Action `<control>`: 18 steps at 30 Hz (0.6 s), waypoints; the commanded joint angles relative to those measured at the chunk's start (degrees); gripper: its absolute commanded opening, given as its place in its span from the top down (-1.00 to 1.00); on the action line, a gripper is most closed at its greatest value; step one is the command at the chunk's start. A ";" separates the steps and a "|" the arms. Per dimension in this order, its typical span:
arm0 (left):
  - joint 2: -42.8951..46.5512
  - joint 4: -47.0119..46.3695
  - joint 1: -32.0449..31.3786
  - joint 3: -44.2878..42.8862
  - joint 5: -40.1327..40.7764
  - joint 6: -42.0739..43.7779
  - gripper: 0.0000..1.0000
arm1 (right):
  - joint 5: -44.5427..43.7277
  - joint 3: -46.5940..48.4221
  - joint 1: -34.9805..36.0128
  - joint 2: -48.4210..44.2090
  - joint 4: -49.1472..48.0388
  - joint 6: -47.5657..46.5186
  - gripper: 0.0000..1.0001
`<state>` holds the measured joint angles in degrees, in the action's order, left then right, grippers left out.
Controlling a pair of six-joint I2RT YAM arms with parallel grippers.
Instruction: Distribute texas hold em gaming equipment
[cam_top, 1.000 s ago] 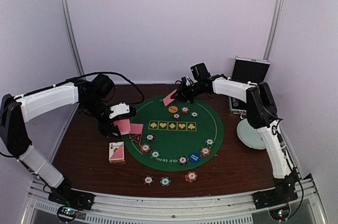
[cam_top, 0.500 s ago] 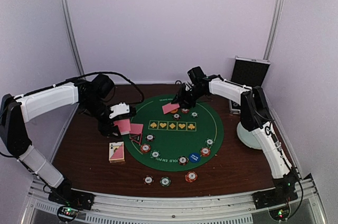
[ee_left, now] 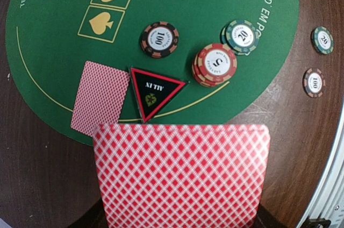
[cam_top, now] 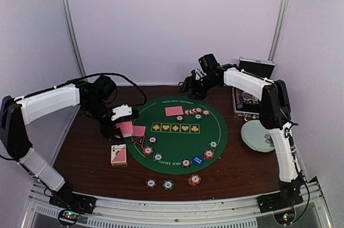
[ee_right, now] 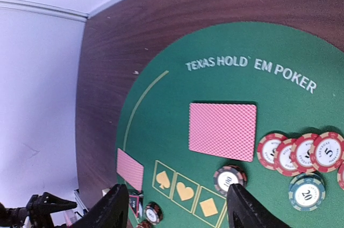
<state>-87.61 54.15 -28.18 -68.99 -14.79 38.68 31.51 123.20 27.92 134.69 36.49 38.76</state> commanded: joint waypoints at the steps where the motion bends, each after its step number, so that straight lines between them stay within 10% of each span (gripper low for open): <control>1: 2.15 -0.42 -0.03 -0.52 -1.05 0.02 0.78 | 4.98 -3.52 0.08 -4.49 -7.67 2.63 -0.32; 18: 0.86 0.40 -0.03 -4.47 -2.17 -2.69 0.78 | 12.67 -43.96 16.31 -22.98 -43.62 20.37 -0.57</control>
<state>-87.53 54.74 -28.18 -71.11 -15.51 37.28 42.94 83.79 41.74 115.28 5.91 52.84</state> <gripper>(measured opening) 0.678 0.783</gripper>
